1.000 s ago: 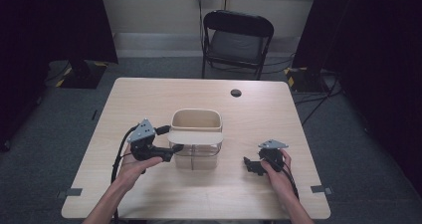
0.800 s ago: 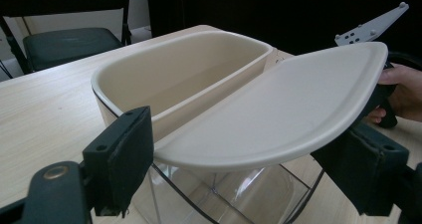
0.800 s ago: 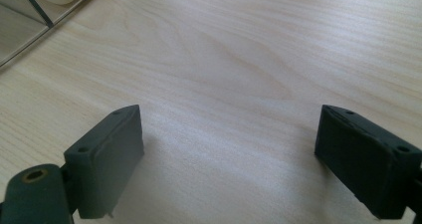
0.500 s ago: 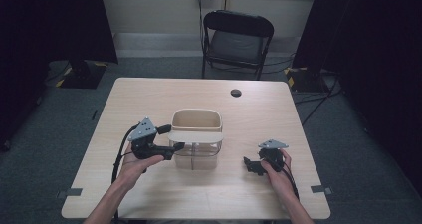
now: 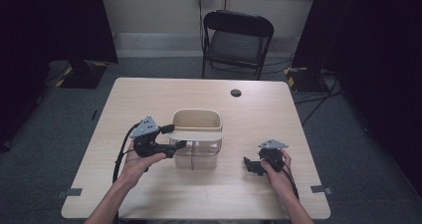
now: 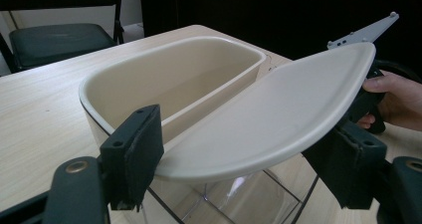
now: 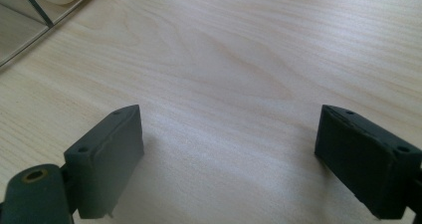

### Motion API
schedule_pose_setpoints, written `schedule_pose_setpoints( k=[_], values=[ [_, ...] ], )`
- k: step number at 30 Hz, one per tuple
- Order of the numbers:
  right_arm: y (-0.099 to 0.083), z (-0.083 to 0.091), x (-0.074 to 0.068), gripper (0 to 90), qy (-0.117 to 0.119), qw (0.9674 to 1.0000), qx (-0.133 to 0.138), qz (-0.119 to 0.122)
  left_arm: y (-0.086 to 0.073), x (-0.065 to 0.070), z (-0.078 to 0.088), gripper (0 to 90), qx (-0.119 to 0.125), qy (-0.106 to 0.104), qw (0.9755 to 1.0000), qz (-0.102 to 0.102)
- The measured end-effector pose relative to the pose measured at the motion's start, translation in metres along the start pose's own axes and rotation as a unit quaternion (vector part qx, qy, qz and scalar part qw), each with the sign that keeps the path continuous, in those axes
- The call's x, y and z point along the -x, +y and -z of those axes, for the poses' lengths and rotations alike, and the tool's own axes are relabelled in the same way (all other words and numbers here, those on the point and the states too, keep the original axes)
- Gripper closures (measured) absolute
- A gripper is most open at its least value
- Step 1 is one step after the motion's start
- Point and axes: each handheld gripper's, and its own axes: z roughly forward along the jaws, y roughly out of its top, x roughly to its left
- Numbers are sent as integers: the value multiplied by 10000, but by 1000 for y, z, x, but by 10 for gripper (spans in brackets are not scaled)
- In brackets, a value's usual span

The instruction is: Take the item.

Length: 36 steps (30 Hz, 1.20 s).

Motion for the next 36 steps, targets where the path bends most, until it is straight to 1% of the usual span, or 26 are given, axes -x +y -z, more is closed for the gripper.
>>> schedule_pose_setpoints(
  k=[9, 11, 13, 15, 17, 18, 21, 23, 24, 29, 30, 35, 36],
  values=[
    [0, 0, 0, 112, -1, 10000, 3, 3, 2, -1, -2, 261, -15, -52, 10000, 82],
    [0, 0, 0, 112, -1, 10000, 0, -1, 2, -2, -2, 265, -30, -15, 10000, 74],
    [0, 0, 0, 112, -1, 10000, -1, -2, 2, -2, -3, 265, -24, -26, 10000, 88],
    [0, 0, 0, 112, 0, 10000, 0, -2, 2, -1, -2, 267, -52, 19, 10000, 74],
    [0, 0, 0, 112, 0, 10000, 0, 0, 2, -2, -3, 269, -20, -5, 10000, 94],
    [0, 0, 0, 112, -1, 10000, 3, 4, 2, -2, -3, 270, -62, 8, 9999, 83],
    [0, 0, 0, 112, 0, 10000, 0, 0, 3, -3, -3, 278, -63, 15, 9999, 102],
    [0, 0, 0, 112, 0, 10000, 0, 0, 2, -4, -3, 287, -23, -24, 9999, 136],
    [0, 0, 0, 112, -1, 10000, 0, 1, 3, -5, -2, 293, -44, -38, 9999, 120],
    [0, 0, 0, 112, 0, 10000, 0, 0, 5, -6, -3, 319, -62, -22, 9998, 164],
    [0, 0, 0, 112, 0, 10000, 4, 3, 5, -7, -3, 324, -64, -31, 9999, 139],
    [0, 0, 0, 112, 0, 10000, 0, 0, 6, -8, -4, 330, -68, -52, 9998, 177],
    [0, 0, 0, 112, -1, 10000, 0, 0, 5, -8, -4, 330, -38, -80, 9998, 193]
  ],
)
